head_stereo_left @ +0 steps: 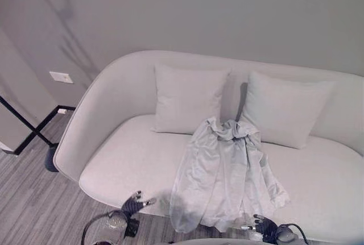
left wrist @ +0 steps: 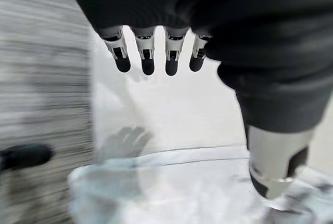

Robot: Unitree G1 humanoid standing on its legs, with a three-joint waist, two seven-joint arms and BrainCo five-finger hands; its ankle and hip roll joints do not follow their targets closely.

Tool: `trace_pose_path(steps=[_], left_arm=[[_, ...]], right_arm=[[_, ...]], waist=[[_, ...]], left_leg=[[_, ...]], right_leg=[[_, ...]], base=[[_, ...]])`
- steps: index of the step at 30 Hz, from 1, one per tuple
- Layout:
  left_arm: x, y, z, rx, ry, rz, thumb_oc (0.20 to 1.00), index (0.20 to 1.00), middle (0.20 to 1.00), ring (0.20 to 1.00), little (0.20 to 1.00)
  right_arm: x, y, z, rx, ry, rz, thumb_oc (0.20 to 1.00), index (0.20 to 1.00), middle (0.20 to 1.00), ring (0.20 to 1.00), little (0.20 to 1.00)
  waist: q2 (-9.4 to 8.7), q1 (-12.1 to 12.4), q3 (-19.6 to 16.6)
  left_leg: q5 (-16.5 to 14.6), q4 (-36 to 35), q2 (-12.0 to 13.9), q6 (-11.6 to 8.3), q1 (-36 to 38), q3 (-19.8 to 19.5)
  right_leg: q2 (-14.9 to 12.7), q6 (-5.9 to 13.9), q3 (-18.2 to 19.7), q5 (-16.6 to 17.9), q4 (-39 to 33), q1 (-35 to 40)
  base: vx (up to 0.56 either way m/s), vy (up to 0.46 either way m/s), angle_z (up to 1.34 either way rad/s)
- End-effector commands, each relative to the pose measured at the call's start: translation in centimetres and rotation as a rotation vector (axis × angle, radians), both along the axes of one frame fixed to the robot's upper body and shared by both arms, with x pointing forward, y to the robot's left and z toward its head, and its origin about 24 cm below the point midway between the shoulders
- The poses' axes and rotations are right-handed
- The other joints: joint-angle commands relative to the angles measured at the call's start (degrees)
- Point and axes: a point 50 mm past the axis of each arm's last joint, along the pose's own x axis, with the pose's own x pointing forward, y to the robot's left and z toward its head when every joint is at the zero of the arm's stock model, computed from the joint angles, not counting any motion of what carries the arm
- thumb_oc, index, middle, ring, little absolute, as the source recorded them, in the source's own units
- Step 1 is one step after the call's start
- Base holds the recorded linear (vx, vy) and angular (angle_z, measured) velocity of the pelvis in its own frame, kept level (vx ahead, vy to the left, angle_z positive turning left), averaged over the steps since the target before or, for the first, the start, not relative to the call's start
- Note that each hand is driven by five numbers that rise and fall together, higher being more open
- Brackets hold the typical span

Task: Hang the clothes on the sofa on the clothes rack.

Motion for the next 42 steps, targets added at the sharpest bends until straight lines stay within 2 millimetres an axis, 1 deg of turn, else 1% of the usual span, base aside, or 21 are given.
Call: trace_pose_path(steps=[1,2,5,7,8,9,10,12,17,18,19,20,23,24,25,28,29,34,37,38,42], left_arm=[[6.2,-1.6,5.5,0.017,-0.262,-0.143,1.0,1.0,1.0,1.0,1.0],[6.2,-1.6,5.5,0.017,-0.262,-0.143,1.0,1.0,1.0,1.0,1.0],[9.2,-3.7,9.3,0.03,-0.411,-0.25,1.0,1.0,1.0,1.0,1.0],[11.6,-5.8,12.1,0.045,-0.512,-0.335,1.0,1.0,1.0,1.0,1.0],[11.7,-5.8,12.1,0.045,-0.513,-0.336,1.0,1.0,1.0,1.0,1.0],[14.5,-8.0,15.8,0.102,-0.63,-0.427,1.0,1.0,1.0,1.0,1.0],[15.4,-8.9,17.0,0.107,-0.666,-0.451,1.0,1.0,1.0,1.0,1.0],[16.6,-9.8,19.1,0.142,-0.722,-0.482,1.0,1.0,1.0,1.0,1.0],[18.9,-10.8,22.8,0.232,-0.81,-0.502,1.0,1.0,1.0,1.0,1.0],[19.3,-10.6,23.5,0.251,-0.827,-0.492,1.0,1.0,1.0,1.0,1.0],[19.3,-10.6,23.6,0.251,-0.828,-0.492,1.0,1.0,1.0,1.0,1.0],[20.1,-10.3,24.9,0.278,-0.855,-0.468,1.0,1.0,1.0,1.0,1.0],[20.9,-10.0,26.7,0.328,-0.892,-0.442,1.0,1.0,1.0,1.0,1.0],[21.0,-10.0,26.7,0.328,-0.893,-0.442,1.0,1.0,1.0,1.0,1.0],[21.4,-9.5,28.0,0.361,-0.922,-0.417,1.0,1.0,1.0,1.0,1.0],[21.9,-8.8,30.2,0.438,-0.968,-0.391,1.0,1.0,1.0,1.0,1.0],[22.1,-8.1,31.6,0.46,-1.01,-0.353,1.0,1.0,1.0,1.0,1.0],[22.2,-7.4,34.3,0.525,-1.08,-0.311,1.0,1.0,1.0,1.0,1.0],[22.2,-7.5,37.2,0.571,-1.16,-0.279,1.0,1.0,1.0,1.0,1.0],[22.2,-7.5,37.2,0.571,-1.161,-0.278,1.0,1.0,1.0,1.0,1.0],[22.3,-8.1,40.0,0.65,-1.221,-0.268,1.0,1.0,1.0,1.0,1.0]], right_arm=[[6.7,-4.8,4.8,-0.132,-0.238,-0.048,1.0,1.0,1.0,1.0,1.0],[6.7,-4.8,4.8,-0.132,-0.238,-0.048,1.0,1.0,1.0,1.0,1.0],[10.0,-5.1,7.3,-0.166,-0.351,-0.028,1.0,1.0,1.0,1.0,1.0],[13.2,-5.1,10.1,-0.195,-0.467,-0.012,1.0,1.0,1.0,1.0,1.0],[13.2,-5.1,10.2,-0.195,-0.468,-0.013,1.0,1.0,1.0,1.0,1.0],[17.0,-5.4,14.4,-0.242,-0.608,-0.005,1.0,1.0,1.0,1.0,1.0],[18.1,-5.8,15.9,-0.271,-0.647,-0.007,1.0,1.0,1.0,1.0,1.0],[20.0,-6.2,19.1,-0.322,-0.728,0.002,1.0,1.0,1.0,1.0,1.0],[23.0,-7.4,25.6,-0.424,-0.873,-0.026,1.0,1.0,1.0,1.0,1.0],[23.4,-7.6,26.8,-0.443,-0.899,-0.034,1.0,1.0,1.0,1.0,1.0],[23.4,-7.6,26.9,-0.443,-0.9,-0.034,1.0,1.0,1.0,1.0,1.0],[23.8,-8.4,28.9,-0.487,-0.932,-0.051,1.0,1.0,1.0,1.0,1.0],[24.2,-8.9,31.1,-0.524,-0.97,-0.062,1.0,1.0,1.0,1.0,1.0],[24.2,-8.9,31.1,-0.524,-0.971,-0.062,1.0,1.0,1.0,1.0,1.0],[24.4,-9.1,32.7,-0.549,-1.004,-0.066,1.0,1.0,1.0,1.0,1.0],[24.5,-9.5,34.6,-0.586,-1.045,-0.075,1.0,1.0,1.0,1.0,1.0],[24.4,-9.8,35.6,-0.6,-1.075,-0.093,1.0,1.0,1.0,1.0,1.0],[24.3,-9.9,37.9,-0.642,-1.141,-0.085,1.0,1.0,1.0,1.0,1.0],[24.1,-10.2,40.4,-0.684,-1.206,-0.103,1.0,1.0,1.0,1.0,1.0],[24.1,-10.2,40.4,-0.684,-1.206,-0.103,1.0,1.0,1.0,1.0,1.0],[23.7,-10.9,42.1,-0.746,-1.22,-0.126,1.0,1.0,1.0,1.0,1.0]], waist=[[2.66,0.1,5.3],[2.66,0.1,5.4],[2.51,0.4,9.1],[2.58,0.6,12.5],[2.6,0.6,12.6],[2.76,0.8,17.6],[2.96,0.9,19.4],[3.28,0.9,22.5],[4.3,0.9,28.2],[4.47,0.8,29.2],[4.49,0.8,29.3],[4.93,0.8,30.6],[5.06,0.8,30.7],[5.06,0.8,30.7],[5.14,0.7,30.7],[4.83,0.6,30.7],[4.7,0.5,30.7],[3.81,0.2,30.7],[3.36,-0.3,30.7],[3.37,-0.3,30.7],[3.08,-0.7,30.7]], left_leg=[[-0.3,0.4,-0.9,1.82,-3.8,-2.8],[-0.3,0.4,-0.9,1.82,-3.8,-2.7],[0.4,0.4,-0.9,1.81,-5.4,-3.1],[1.0,0.4,-0.8,1.73,-6.9,-3.4],[1.0,0.4,-0.8,1.73,-6.8,-3.4],[1.8,0.4,-0.6,1.55,-8.5,-3.9],[2.1,0.4,-0.5,1.42,-9.1,-4.0],[2.6,0.4,-0.3,1.22,-10.3,-4.2],[3.5,0.4,0.2,0.9,-12.6,-5.0],[3.7,0.4,0.2,0.85,-13.1,-5.1],[3.7,0.4,0.2,0.85,-13.2,-5.1],[4.0,0.4,0.5,0.74,-14.2,-5.5],[4.3,0.4,1.1,0.52,-16.9,-6.0],[4.3,0.4,1.1,0.51,-16.9,-6.0],[4.6,0.4,1.3,0.4,-19.0,-6.4],[5.1,0.4,1.6,0.07,-22.1,-6.9],[5.1,0.4,2.0,-0.29,-24.1,-7.3],[5.3,0.4,2.2,-0.92,-27.4,-8.0],[5.6,0.4,2.1,-1.54,-30.6,-8.8],[5.6,0.4,2.1,-1.54,-30.7,-8.8],[5.5,0.4,2.2,-2.09,-33.8,-9.7]], right_leg=[[-0.9,-0.57,0.8,-2.8,0.2,3.1],[-0.9,-0.57,0.9,-2.8,0.2,3.1],[-0.3,-0.44,1.3,-2.7,0.2,1.5],[0.0,-0.39,1.5,-2.6,0.2,0.2],[0.0,-0.39,1.5,-2.6,0.2,0.3],[0.5,-0.4,1.8,-2.5,0.2,-1.2],[0.6,-0.39,1.9,-2.4,0.2,-1.6],[0.8,-0.42,2.2,-2.2,0.2,-2.6],[1.2,-0.51,2.7,-1.9,0.2,-4.5],[1.3,-0.53,2.7,-1.8,0.2,-5.1],[1.3,-0.53,2.7,-1.8,0.2,-5.1],[1.3,-0.57,2.9,-1.6,0.2,-6.0],[1.5,-0.71,3.1,-1.5,0.2,-8.7],[1.5,-0.72,3.1,-1.5,0.2,-8.8],[1.6,-0.78,3.2,-1.3,0.2,-10.8],[1.6,-0.91,3.2,-1.2,0.2,-13.7],[1.5,-0.91,3.2,-1.1,0.2,-15.7],[1.5,-1.03,3.4,-1.0,0.2,-19.0],[1.2,-1.09,3.3,-0.8,0.2,-22.0],[1.2,-1.09,3.2,-0.8,0.2,-22.1],[1.1,-0.96,3.3,-0.6,0.2,-25.2]], base=[[0.0,0.0,0.0],[-0.06,-0.04,0.02],[-0.1,-0.053,-0.04],[-0.12,-0.06,-0.01],[-0.2,-0.095,0.03],[-0.21,-0.089,0.01],[-0.25,-0.102,0.06],[-0.14,-0.047,0.06],[-0.09,-0.031,0.02],[-0.06,-0.017,0.02],[-0.07,-0.016,0.02],[-0.04,-0.005,0.04],[-0.05,-0.03,0.04],[-0.03,-0.024,0.11],[-0.03,-0.031,0.13],[-0.04,-0.036,0.09],[-0.05,-0.037,0.06],[-0.02,-0.012,0.03],[-0.02,-0.015,-0.06],[0.0,0.0,0.0],[-0.01,-0.007,0.04]])
